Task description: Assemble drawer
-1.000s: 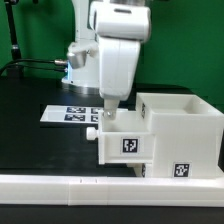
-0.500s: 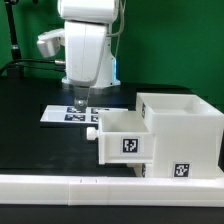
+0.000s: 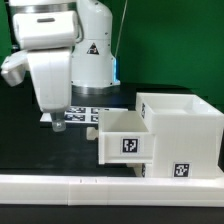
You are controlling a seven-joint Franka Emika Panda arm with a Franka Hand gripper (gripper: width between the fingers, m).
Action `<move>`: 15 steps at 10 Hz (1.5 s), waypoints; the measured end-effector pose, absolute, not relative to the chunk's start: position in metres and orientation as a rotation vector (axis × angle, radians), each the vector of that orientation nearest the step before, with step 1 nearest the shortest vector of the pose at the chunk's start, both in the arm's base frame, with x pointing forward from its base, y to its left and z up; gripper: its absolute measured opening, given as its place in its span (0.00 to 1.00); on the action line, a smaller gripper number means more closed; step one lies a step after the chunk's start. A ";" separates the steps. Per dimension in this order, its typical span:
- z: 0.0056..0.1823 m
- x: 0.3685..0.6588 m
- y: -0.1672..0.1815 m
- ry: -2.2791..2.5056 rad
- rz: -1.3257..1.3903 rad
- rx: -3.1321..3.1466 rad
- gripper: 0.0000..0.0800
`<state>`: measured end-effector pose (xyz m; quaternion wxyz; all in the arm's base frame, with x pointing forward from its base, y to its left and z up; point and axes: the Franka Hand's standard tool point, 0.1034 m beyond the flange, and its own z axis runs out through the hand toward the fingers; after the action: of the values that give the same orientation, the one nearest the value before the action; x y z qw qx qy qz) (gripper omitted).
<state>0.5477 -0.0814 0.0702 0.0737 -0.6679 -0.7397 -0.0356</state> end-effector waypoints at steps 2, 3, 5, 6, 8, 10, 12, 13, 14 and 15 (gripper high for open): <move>0.063 0.546 -0.081 -2.151 -0.127 -2.011 0.81; 0.059 0.545 -0.072 -2.113 -0.116 -2.052 0.81; 0.055 0.540 -0.052 -2.101 -0.113 -2.053 0.81; 0.054 0.540 -0.045 -2.087 -0.114 -2.063 0.81; 0.055 0.542 -0.022 -2.023 -0.113 -2.112 0.81; 0.057 0.544 -0.008 -1.999 -0.114 -2.131 0.81; 0.058 0.546 0.006 -1.966 -0.111 -2.157 0.81; 0.058 0.547 0.012 -1.947 -0.108 -2.170 0.81; 0.058 0.547 0.018 -1.933 -0.106 -2.180 0.81; 0.059 0.547 0.023 -1.925 -0.105 -2.186 0.81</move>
Offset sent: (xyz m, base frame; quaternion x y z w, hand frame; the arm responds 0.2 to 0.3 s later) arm -0.0124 0.0366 -0.0116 0.0040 -0.0106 0.0369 0.9993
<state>0.5473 0.0225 0.0586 0.1132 -0.7452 -0.6562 -0.0358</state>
